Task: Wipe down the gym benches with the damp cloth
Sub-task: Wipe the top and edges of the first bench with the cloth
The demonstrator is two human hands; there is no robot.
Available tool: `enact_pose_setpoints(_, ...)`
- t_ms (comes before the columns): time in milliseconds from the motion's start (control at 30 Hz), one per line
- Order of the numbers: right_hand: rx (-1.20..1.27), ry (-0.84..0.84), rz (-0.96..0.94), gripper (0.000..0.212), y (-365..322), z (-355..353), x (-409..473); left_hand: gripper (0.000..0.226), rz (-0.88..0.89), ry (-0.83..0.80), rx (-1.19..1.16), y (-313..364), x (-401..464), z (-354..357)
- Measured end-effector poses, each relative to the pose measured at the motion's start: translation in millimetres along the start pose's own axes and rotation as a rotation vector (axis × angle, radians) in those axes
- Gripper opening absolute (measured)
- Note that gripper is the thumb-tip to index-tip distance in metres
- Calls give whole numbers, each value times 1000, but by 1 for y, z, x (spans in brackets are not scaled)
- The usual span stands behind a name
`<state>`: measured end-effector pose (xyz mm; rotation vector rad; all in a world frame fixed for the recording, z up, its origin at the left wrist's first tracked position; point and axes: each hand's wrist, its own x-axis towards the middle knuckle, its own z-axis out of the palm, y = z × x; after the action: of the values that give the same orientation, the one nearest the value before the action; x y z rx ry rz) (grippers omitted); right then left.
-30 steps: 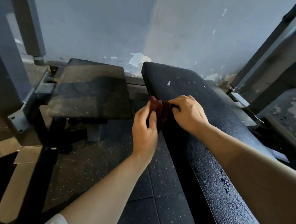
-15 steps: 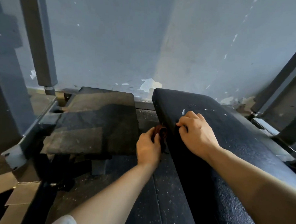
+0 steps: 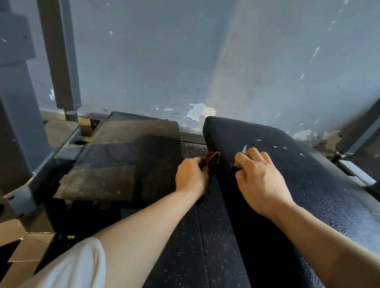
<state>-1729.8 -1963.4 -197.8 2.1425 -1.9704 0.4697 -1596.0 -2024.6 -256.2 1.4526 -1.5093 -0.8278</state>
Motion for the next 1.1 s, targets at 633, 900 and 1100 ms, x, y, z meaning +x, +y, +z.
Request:
enact_pose_setpoints(633,-103,16,-58,26,-1,2,43,35,55,-222,-63,-7,10,21)
enact_pose_setpoints(900,-128,72,-71,27,2,19,53,31,140,-54,-178,-5,-6,24)
enact_pose_setpoints(1100,-101,67,-60,26,0,20,54,22,101,7,-213,-3,-12,20)
